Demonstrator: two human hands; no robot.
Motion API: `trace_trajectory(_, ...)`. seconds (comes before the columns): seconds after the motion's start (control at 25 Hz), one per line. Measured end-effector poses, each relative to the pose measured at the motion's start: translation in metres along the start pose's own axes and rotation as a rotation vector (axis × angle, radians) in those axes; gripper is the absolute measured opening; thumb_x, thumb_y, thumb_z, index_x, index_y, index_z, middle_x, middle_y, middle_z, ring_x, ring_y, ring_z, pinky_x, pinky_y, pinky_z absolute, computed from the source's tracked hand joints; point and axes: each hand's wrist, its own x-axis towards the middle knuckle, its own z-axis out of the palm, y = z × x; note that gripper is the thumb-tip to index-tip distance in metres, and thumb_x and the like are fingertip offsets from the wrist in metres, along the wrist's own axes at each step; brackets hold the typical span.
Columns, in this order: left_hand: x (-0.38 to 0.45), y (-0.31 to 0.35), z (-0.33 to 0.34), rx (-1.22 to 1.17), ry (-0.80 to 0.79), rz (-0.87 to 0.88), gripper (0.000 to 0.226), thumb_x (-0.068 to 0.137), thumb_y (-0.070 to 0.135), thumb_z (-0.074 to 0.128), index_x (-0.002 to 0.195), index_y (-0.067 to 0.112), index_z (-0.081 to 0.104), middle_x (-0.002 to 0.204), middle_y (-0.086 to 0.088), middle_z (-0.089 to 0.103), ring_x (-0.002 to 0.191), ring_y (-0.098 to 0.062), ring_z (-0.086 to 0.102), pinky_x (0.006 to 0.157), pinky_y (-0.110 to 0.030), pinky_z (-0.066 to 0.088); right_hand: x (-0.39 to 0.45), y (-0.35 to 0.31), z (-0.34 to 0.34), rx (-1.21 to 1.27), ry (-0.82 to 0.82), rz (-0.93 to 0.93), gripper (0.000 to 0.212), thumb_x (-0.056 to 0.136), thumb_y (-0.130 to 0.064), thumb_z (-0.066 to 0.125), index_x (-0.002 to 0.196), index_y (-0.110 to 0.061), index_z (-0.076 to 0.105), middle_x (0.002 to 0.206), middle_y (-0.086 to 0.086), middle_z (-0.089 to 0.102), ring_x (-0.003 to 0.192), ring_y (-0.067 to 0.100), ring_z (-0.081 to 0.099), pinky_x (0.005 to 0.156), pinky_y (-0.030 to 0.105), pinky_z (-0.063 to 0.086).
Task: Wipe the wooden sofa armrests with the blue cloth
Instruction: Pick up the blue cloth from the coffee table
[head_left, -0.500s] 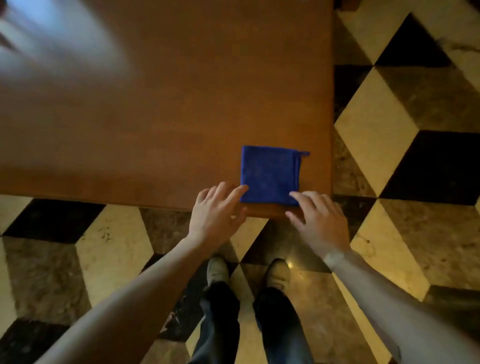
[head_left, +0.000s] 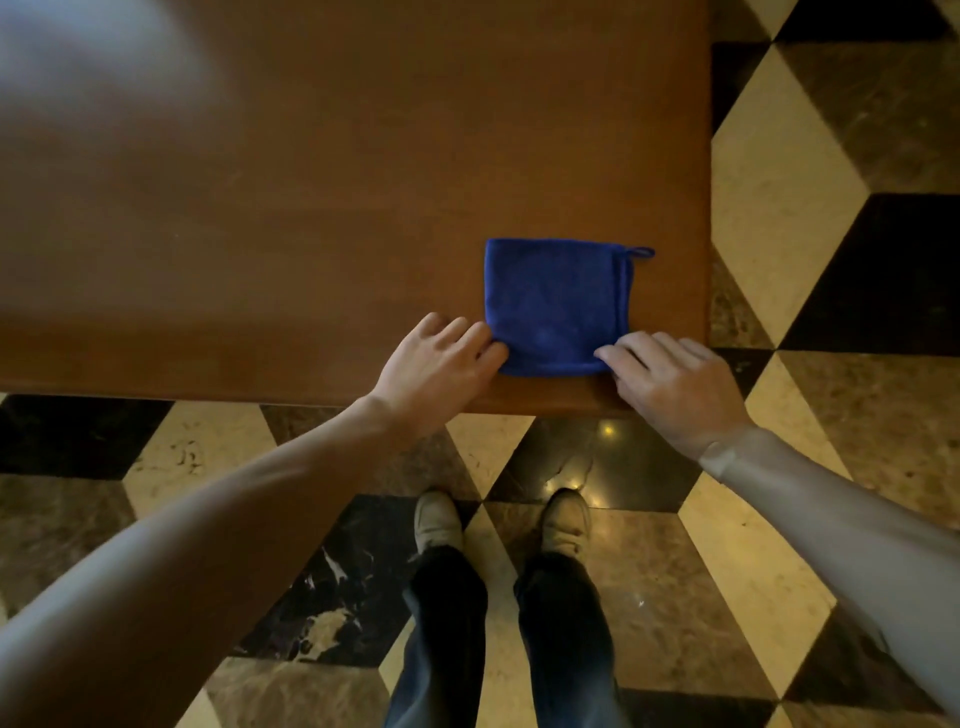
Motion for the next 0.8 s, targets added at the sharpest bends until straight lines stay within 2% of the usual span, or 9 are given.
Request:
trace_trajectory(0.12,0.004,-0.002,-0.01,-0.025,0.062,-0.029,0.021,0.088,0.025,0.069,0.105,0.013,0.063,0.098,-0.006,0.067,0.08,-0.024,0.064,0.068,-0.037,0.054,0.0,-0.003,-0.007,0.055,0.007,0.083,0.022,0.098,-0.014,0.05,0.11,-0.008,0.068,0.099,0.012,0.069,0.085,0.029,0.068,0.067,0.039,0.059)
trace_trajectory(0.2,0.007,-0.001,-0.024,-0.184,0.131,-0.152,0.018,0.096,0.025,0.053,0.107,0.012,0.059,0.106,-0.008,0.063,0.084,-0.024,0.062,0.061,-0.037,0.054,0.004,-0.006,-0.018,0.136,0.039,0.208,0.018,0.097,-0.013,0.055,0.109,-0.008,0.067,0.101,0.01,0.067,0.086,0.025,0.067,0.065,0.033,0.059)
trace_trajectory(0.28,0.015,0.0,-0.05,-0.378,0.176,-0.285,0.019,0.102,0.026,0.044,0.112,0.014,0.054,0.12,-0.005,0.057,0.09,-0.019,0.062,0.058,-0.033,0.052,0.015,-0.007,-0.037,0.206,0.068,0.319,0.019,0.099,-0.017,0.053,0.112,-0.008,0.064,0.107,0.01,0.064,0.086,0.02,0.065,0.06,0.025,0.053)
trace_trajectory(0.32,0.021,-0.002,-0.064,-0.473,0.191,-0.337,0.019,0.103,0.025,0.042,0.114,0.014,0.052,0.12,0.0,0.057,0.087,-0.015,0.062,0.058,-0.029,0.05,0.021,-0.008,-0.048,0.262,0.09,0.376,0.021,0.1,-0.02,0.049,0.113,-0.008,0.062,0.111,0.01,0.062,0.085,0.018,0.063,0.059,0.023,0.049)
trace_trajectory(0.44,0.042,-0.011,-0.114,-0.784,0.266,-0.461,0.013,0.103,0.021,0.043,0.112,0.015,0.052,0.091,0.013,0.061,0.07,-0.006,0.06,0.058,-0.021,0.043,0.048,-0.005,-0.096,0.57,0.188,0.591,0.023,0.104,-0.027,0.041,0.116,-0.012,0.055,0.106,0.004,0.062,0.079,0.013,0.065,0.059,0.026,0.055)
trace_trajectory(0.52,0.05,-0.017,-0.153,-0.952,0.351,-0.51,0.009,0.103,0.019,0.048,0.108,0.013,0.054,0.087,0.008,0.068,0.078,-0.003,0.067,0.063,-0.024,0.054,0.064,-0.009,-0.138,0.803,0.255,0.735,0.016,0.105,-0.024,0.044,0.115,-0.018,0.054,0.097,-0.003,0.066,0.077,0.007,0.069,0.061,0.02,0.057)
trace_trajectory(0.56,0.052,-0.019,-0.175,-1.021,0.39,-0.527,0.009,0.102,0.017,0.05,0.107,0.012,0.055,0.089,0.005,0.071,0.082,-0.003,0.07,0.067,-0.025,0.057,0.069,-0.011,-0.164,0.911,0.292,0.78,0.014,0.105,-0.022,0.046,0.115,-0.018,0.055,0.099,-0.004,0.067,0.08,0.006,0.071,0.064,0.02,0.059)
trace_trajectory(0.68,0.047,-0.025,-0.242,-1.204,0.466,-0.558,0.008,0.099,0.011,0.057,0.104,0.016,0.061,0.092,0.003,0.073,0.085,-0.01,0.073,0.072,-0.03,0.06,0.078,-0.019,-0.239,1.08,0.335,0.775,0.02,0.101,-0.019,0.055,0.119,-0.016,0.063,0.108,-0.004,0.071,0.093,0.004,0.07,0.077,0.022,0.059)
trace_trajectory(0.8,0.034,-0.033,-0.325,-1.226,0.46,-0.528,0.02,0.092,0.007,0.066,0.108,0.018,0.065,0.099,0.005,0.073,0.089,-0.007,0.072,0.076,-0.022,0.057,0.087,-0.028,-0.325,1.078,0.337,0.689,0.031,0.09,-0.011,0.07,0.12,-0.022,0.067,0.107,-0.011,0.073,0.098,0.0,0.068,0.084,0.017,0.054)
